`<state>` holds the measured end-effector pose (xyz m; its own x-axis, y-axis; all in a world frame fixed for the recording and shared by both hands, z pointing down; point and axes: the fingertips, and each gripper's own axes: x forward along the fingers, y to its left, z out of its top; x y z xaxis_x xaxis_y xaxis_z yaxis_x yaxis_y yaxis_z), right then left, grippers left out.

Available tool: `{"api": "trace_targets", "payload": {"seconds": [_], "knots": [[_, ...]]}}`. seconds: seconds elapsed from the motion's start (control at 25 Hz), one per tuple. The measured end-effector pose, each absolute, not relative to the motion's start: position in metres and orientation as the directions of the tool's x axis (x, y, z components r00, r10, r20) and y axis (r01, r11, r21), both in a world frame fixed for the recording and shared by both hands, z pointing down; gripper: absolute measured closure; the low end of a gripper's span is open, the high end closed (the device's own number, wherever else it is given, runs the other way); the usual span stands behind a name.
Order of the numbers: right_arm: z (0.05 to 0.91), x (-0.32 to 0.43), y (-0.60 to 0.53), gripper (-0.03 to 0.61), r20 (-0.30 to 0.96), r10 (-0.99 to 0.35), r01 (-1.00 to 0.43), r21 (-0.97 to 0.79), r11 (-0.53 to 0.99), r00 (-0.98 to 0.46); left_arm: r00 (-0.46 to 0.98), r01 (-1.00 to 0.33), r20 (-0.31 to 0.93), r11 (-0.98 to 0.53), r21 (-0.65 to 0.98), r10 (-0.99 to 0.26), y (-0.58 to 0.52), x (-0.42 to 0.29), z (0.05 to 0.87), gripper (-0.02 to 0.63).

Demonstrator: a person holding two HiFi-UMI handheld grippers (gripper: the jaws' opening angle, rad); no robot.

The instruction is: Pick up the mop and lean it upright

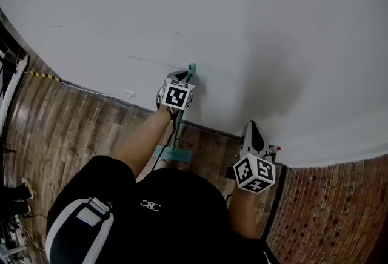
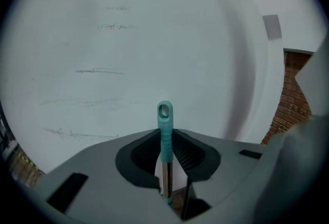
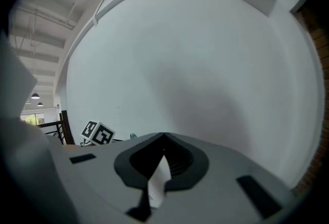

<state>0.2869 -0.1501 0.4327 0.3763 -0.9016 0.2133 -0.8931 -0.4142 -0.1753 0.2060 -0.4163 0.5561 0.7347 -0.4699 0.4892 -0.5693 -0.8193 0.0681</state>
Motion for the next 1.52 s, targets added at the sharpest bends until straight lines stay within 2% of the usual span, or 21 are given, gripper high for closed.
{"api": "trace_targets", "payload": {"seconds": [0.48,1.08,1.52], "knots": [[0.441,0.284,-0.158,0.565,0.222,-0.926,-0.918,-0.190,-0.348,0.305,0.732,-0.593,0.475,-0.800,0.092,-0.488,-0.385,0.181,0.544,0.546],[0.448,0.239,-0.219,0.565,0.216,-0.975,-0.968,-0.226,-0.104,0.054,0.719,-0.656,0.407,-0.744,0.127,-0.564,-0.328,0.093,0.523,0.546],[0.453,0.211,-0.232,0.565,0.225,-0.974,-0.971,-0.239,-0.019,-0.037,0.718,-0.663,0.373,-0.740,0.109,-0.588,-0.298,0.074,0.516,0.548]]}}
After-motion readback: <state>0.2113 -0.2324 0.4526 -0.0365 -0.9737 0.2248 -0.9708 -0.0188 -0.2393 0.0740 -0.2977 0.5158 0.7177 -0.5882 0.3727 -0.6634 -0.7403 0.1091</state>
